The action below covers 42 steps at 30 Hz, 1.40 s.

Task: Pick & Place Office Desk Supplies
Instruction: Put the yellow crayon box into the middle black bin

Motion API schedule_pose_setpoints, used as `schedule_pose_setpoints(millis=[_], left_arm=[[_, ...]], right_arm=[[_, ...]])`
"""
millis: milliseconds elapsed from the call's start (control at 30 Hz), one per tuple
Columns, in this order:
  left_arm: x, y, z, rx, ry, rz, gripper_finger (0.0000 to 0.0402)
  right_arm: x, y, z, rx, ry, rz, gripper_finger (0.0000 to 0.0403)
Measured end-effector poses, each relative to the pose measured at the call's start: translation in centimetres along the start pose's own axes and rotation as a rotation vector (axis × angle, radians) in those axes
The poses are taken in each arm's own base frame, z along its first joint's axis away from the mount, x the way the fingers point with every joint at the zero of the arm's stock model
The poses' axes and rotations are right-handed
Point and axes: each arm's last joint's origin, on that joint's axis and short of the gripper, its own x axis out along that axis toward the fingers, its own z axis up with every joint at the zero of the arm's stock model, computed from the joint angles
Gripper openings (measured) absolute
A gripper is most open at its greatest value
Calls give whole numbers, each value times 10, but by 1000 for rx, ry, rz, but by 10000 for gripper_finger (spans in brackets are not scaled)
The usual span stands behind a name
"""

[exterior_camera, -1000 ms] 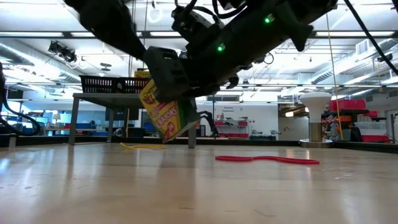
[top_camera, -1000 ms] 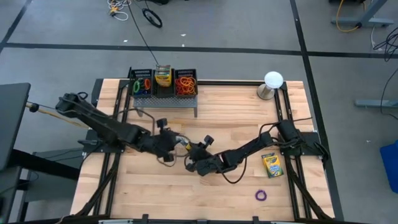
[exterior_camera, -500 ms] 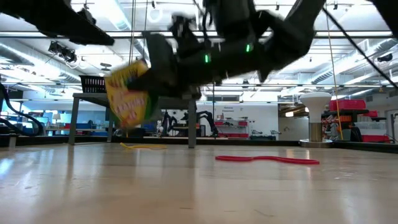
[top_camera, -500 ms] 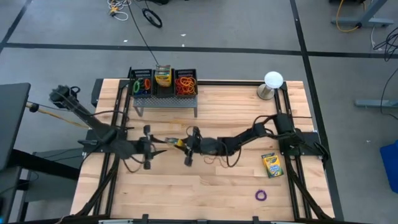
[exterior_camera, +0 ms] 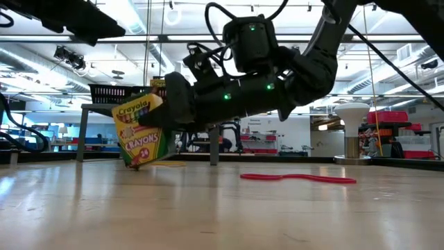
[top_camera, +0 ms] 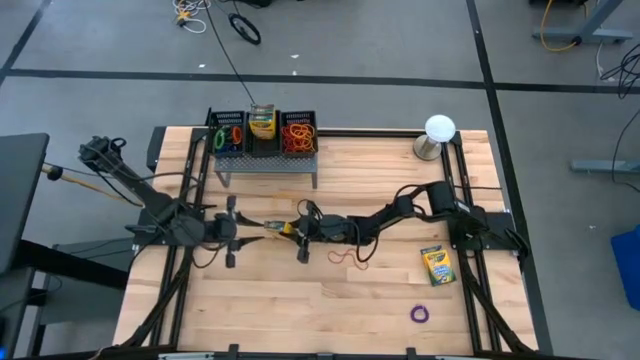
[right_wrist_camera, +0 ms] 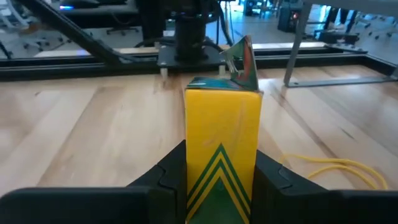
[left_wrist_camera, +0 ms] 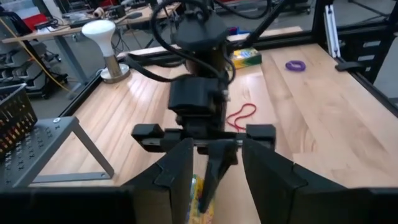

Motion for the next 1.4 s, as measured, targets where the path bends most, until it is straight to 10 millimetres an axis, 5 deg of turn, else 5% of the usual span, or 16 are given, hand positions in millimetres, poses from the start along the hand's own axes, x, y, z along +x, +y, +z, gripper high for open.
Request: schedule_pose_setpoints(millis=[333,867,1100,1400], left_arm=[[4,-1,-3,-3,20,12,145],[13,12,-1,-8,106,78,152],[16,21,20,3,339,95,197],[60,15,37,41,574,50,241]], right_arm=[[0,-2,-1,12,14,12,117],[-1,3,-6,-17,76,14,233],[-10,11,11,-76,118,-46,269],[-54,42,46,-277,288,-162,246]])
